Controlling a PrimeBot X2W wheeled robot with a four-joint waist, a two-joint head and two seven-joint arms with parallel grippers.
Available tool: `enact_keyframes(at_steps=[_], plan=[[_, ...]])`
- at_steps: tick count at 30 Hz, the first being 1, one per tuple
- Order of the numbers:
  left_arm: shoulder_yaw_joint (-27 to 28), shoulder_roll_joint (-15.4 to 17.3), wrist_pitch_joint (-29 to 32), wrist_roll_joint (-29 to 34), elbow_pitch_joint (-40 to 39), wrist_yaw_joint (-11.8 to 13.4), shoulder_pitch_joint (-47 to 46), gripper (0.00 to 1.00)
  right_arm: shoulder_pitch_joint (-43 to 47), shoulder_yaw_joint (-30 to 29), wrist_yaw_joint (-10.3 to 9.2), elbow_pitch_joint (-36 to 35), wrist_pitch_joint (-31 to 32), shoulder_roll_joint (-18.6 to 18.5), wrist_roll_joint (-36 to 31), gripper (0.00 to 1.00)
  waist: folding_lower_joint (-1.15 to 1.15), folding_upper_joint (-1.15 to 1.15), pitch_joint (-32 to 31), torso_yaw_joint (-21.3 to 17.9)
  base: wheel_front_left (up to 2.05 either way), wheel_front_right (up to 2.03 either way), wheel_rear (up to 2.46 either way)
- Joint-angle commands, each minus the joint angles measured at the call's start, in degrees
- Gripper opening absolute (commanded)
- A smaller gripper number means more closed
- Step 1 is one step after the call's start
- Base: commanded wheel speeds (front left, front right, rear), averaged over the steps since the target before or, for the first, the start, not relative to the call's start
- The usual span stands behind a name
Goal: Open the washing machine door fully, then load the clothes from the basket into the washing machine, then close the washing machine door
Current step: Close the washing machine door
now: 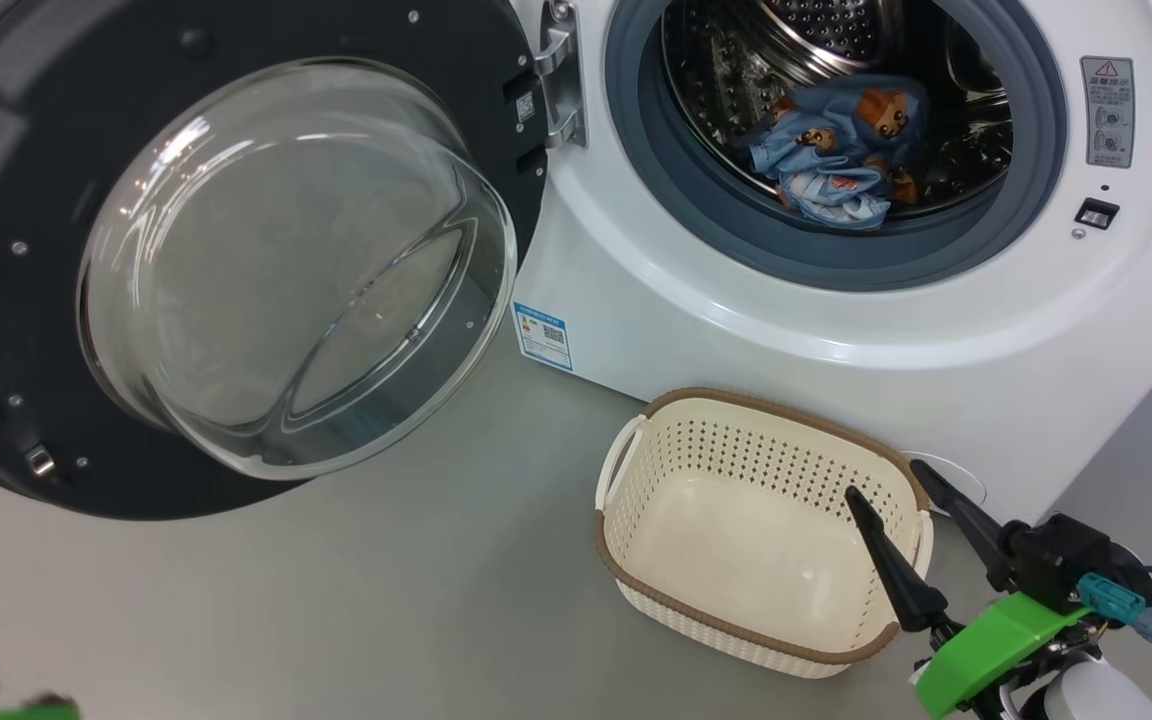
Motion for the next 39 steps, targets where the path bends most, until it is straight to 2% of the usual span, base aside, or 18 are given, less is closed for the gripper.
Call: enact_keyframes(at_steps=[1, 4, 8, 11, 16, 17, 24, 29, 33, 39], plan=[[2.8, 1.5, -0.4, -0.5, -2.7, -0.5, -3.4, 0.00, 0.6, 0.6, 0.09, -1.5, -0.7, -0.2, -0.1, 1.00, 0.00, 0.00, 0.0, 0.0, 0.00, 0.00, 0.00], [5.0, 4.3, -0.4, -3.2, -5.4, -1.4, -7.8, 0.00, 1.4, 0.2, 0.09, -1.7, -0.7, 0.1, -0.2, 1.00, 0.00, 0.00, 0.1, -0.1, 0.00, 0.00, 0.00], [6.1, 11.9, 1.5, -10.6, -3.4, -1.8, -15.5, 0.00, 2.0, -0.2, 0.09, -1.9, -0.7, 0.5, -0.5, 1.00, 0.00, 0.00, 0.4, -0.2, 0.00, 0.00, 0.00], [5.7, 18.7, 4.1, -16.0, 2.3, -1.9, -22.4, 0.00, 2.3, -0.3, 0.09, -1.9, -0.7, 0.7, -0.6, 1.00, 0.00, 0.00, 0.8, -0.4, 0.00, 0.00, 0.00], [2.6, 26.3, 9.2, -25.7, 14.0, -1.9, -33.0, 0.00, 2.7, -0.6, 0.09, -2.1, -0.7, 1.0, -0.8, 1.00, 0.00, 0.00, 1.3, -0.5, 0.00, 0.00, 0.00], [0.7, 28.8, 11.6, -28.9, 18.7, -1.9, -36.9, 0.00, 2.8, -0.7, 0.09, -2.2, -0.7, 0.9, -0.9, 1.00, 0.00, 0.00, 1.5, -0.6, 0.00, 0.00, 0.00], [-3.6, 33.7, 21.8, -39.9, 33.2, -1.9, -47.9, 0.00, 2.8, -0.8, 0.09, -2.7, -0.7, 0.5, -1.2, 1.00, 0.00, 0.00, 2.8, -1.2, 0.00, 0.00, 0.00], [-5.5, 36.9, 28.8, -44.0, 41.8, -1.9, -52.0, 0.00, 1.7, 0.0, 0.09, -2.6, -0.7, 0.2, -1.2, 1.00, 0.00, 0.00, 4.2, -2.3, 0.00, 0.00, 0.00], [-7.6, 38.8, 34.4, -45.9, 46.3, -1.9, -53.5, 0.00, 0.8, 0.7, 0.09, -2.6, -0.7, -0.3, -1.2, 1.00, 0.00, 0.00, 5.6, -3.2, 0.00, 0.00, 0.00], [-9.4, 39.7, 41.3, -49.2, 48.7, -1.9, -54.7, 0.00, -0.5, 1.3, 0.09, -2.7, -0.7, -1.4, -1.2, 1.00, 0.00, 0.00, 7.9, -4.0, 0.00, 0.00, 0.00]])
